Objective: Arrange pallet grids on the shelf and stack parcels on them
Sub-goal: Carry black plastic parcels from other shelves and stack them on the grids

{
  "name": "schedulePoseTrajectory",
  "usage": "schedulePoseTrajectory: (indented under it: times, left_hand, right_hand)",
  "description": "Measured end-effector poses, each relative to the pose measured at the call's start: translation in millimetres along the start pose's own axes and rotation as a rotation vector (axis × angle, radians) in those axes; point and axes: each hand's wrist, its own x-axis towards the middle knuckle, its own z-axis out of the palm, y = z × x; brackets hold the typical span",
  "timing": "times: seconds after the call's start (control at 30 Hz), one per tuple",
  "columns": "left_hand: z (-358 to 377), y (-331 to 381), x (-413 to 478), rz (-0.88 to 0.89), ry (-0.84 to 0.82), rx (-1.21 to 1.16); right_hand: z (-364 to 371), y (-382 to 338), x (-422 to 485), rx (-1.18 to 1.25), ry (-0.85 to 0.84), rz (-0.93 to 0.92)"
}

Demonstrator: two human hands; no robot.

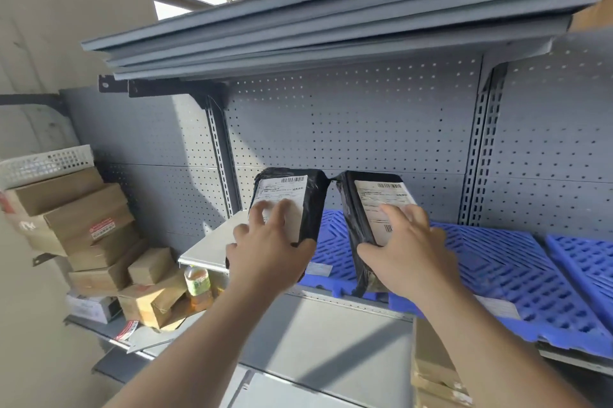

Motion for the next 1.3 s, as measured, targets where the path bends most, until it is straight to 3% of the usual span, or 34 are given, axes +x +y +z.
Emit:
schedulePoseTrajectory:
  times: [0.6, 0.93, 1.3]
  left_hand:
    - [97.5, -31.4, 148.8, 0.045, -0.29, 0.029]
    - [131.4, -50.2, 173.6, 0.127, -0.403, 0.048]
    - [139.5, -55.7, 172.3, 0.211, -0.42, 0.111]
  right_hand:
    - [97.5, -41.4, 128.7, -0.207, -0.11, 0.236]
    - [132.2, -56.5, 147.1, -0.29, -0.086, 0.325]
    - [136.2, -56.8, 141.7, -0.32, -0.128, 0.337]
